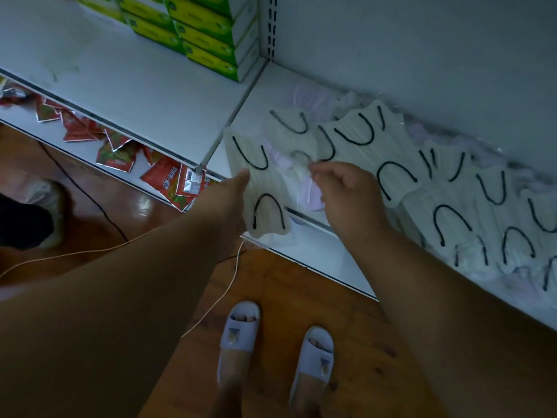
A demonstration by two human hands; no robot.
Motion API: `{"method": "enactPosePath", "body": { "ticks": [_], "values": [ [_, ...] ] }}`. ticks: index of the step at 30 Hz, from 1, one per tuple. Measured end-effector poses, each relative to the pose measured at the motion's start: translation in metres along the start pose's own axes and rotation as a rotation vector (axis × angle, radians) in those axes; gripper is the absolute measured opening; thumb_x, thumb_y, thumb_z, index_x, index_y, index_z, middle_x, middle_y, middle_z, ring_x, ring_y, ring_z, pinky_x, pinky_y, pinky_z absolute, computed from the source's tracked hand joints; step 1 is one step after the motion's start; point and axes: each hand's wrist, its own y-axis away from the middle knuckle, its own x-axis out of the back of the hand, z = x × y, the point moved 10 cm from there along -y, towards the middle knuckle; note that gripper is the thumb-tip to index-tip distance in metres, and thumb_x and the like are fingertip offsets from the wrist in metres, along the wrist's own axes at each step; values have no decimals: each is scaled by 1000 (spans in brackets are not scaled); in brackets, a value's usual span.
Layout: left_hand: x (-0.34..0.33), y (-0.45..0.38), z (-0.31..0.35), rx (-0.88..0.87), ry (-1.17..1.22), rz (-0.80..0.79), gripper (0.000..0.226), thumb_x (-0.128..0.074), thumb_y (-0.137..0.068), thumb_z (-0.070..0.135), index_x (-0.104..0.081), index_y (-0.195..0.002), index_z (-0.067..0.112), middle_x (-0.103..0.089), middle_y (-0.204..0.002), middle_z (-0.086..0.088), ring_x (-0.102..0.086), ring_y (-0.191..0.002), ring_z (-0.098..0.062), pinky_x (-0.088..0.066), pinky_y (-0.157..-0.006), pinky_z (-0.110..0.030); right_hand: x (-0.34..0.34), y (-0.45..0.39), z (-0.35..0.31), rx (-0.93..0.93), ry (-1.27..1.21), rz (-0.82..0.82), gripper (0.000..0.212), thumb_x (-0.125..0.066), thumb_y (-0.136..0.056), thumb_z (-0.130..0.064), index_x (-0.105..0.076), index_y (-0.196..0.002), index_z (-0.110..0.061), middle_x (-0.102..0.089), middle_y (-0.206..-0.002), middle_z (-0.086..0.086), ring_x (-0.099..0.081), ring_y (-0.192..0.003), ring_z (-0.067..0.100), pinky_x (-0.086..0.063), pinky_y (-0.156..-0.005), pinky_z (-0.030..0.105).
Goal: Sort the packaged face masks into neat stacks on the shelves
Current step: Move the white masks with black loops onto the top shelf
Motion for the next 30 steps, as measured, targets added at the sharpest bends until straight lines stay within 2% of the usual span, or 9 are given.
{"method": "enactPosePath", "body": {
  "ticks": [3, 6, 9, 13, 18, 21, 23, 26, 30],
  "values": [
    [-16, 3, -1, 45, 163, -104, 37, -62, -96, 37, -61, -119, 8, -72, -111, -15, -73, -94, -31, -60, -80, -47, -20, 29, -4, 20, -55, -173, 22, -58, -90, -15, -73, -81, -29, -74, -90, -7, -67, -80, 2, -56, -77, 24],
    [-14, -3, 4, -28, -69, 38, 29, -65, -93, 19, -57, -119, 9, -66, -111, -12, -65, -101, -29, -58, -76, -41, -4, 23, -8, 196, 181, -45, 18, -57, -88, -20, -68, -76, -13, -69, -111, 5, -65, -82, 18, -53, -69, 26],
    [-17, -4, 3, -44, -111, 84, 27, -64, -94, 18, -57, -120, 14, -62, -105, -11, -59, -101, -31, -54, -92, -45, 26, -5, -3, 260, 604, 162, 16, -59, -92, -21, -68, -101, -11, -43, -147, 14, -50, -124, 28, -45, -93, 33],
    [-31, -3, -9, -25, -98, 27, 28, -62, -95, 16, -58, -123, 14, -60, -92, -5, -59, -93, -27, -53, -91, -41, 35, -34, 46, -1, 949, -33, 62, -64, -91, -26, -37, -146, -18, -6, -163, 18, -17, -148, 35, -23, -116, 46],
    [-41, 2, -10, -57, -82, 13, 23, -58, -98, 15, -54, -121, 20, -56, -87, 5, -53, -75, -9, -49, -57, -18, 59, -37, 31, 100, 828, 157, 39, -57, -85, 3, -56, -124, -2, -45, -136, 17, -51, -117, 34, -43, -90, 36],
    [-43, 5, -9, -45, -63, 19, 27, -58, -98, 15, -57, -124, 11, -62, -95, -4, -60, -88, -22, -54, -75, -33, 58, -26, 18, 101, 615, 212, 22, -54, -92, -8, -59, -112, -2, -56, -114, 16, -55, -92, 27, -33, -68, 27],
    [-45, 8, -5, -44, -49, 27, 33, -57, -98, 23, -53, -130, 12, -64, -112, -10, -61, -99, -26, -54, -88, -40, 26, -11, 3, 172, 479, 41, 14, -54, -97, -21, -59, -103, -10, -58, -99, 7, -55, -83, 20, -38, -62, 27],
    [-48, 13, -3, -31, -10, -18, 51, -54, -94, 57, -60, -119, 13, -68, -114, -12, -67, -101, -29, -55, -91, -44, -33, 18, -15, 389, 481, -252, 38, -38, -100, -35, -66, -104, -10, -64, -103, 8, -57, -94, 25, -48, -82, 39],
    [-36, 4, -6, -44, -113, 90, 25, -63, -94, 24, -59, -113, 9, -66, -102, -10, -64, -94, -29, -54, -87, -39, -27, 7, -16, 432, 540, -146, 37, -43, -94, -24, -68, -115, -6, -65, -117, 12, -55, -107, 30, -47, -92, 44]
  ]
}}
